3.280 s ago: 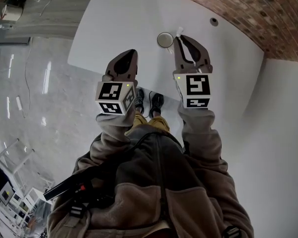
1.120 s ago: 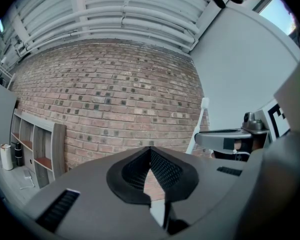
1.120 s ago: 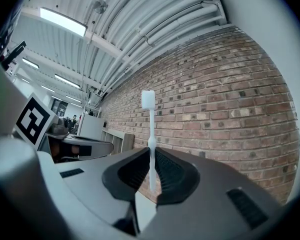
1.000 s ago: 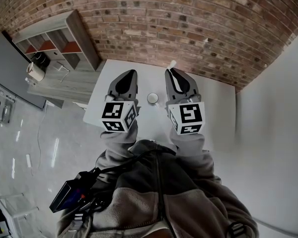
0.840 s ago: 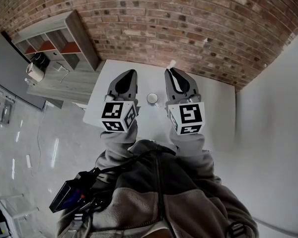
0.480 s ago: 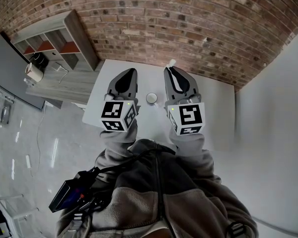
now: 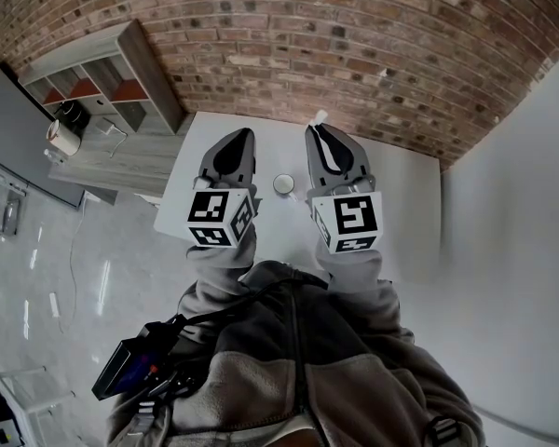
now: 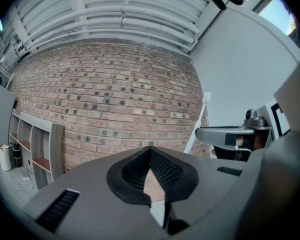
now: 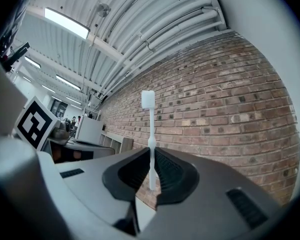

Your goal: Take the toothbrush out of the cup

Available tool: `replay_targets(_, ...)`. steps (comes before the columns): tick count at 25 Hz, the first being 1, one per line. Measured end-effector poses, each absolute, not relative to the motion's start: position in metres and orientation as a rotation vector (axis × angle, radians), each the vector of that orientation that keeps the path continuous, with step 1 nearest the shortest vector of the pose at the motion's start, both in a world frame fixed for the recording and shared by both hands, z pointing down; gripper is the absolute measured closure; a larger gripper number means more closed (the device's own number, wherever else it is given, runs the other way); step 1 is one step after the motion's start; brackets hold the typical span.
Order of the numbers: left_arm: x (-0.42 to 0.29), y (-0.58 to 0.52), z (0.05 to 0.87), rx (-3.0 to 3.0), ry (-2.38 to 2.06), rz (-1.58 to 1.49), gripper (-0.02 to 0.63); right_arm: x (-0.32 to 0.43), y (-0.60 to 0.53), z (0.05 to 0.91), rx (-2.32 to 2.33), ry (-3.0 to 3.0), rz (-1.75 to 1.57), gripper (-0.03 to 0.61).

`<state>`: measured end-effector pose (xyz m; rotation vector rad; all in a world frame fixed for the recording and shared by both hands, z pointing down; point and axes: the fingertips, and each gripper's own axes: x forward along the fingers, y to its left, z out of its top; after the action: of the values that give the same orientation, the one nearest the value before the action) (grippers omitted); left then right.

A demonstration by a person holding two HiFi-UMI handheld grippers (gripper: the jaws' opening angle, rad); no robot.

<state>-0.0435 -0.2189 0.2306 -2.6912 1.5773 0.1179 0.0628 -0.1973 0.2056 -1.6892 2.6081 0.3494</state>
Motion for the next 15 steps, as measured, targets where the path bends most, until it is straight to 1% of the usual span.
replay_targets(15, -0.0404, -0.2217, 0.2348, -2.698, 1.580, 0.110, 0.611, 0.0634, -0.1995, 0.2099, -1.686, 2.616, 0.350, 0.548)
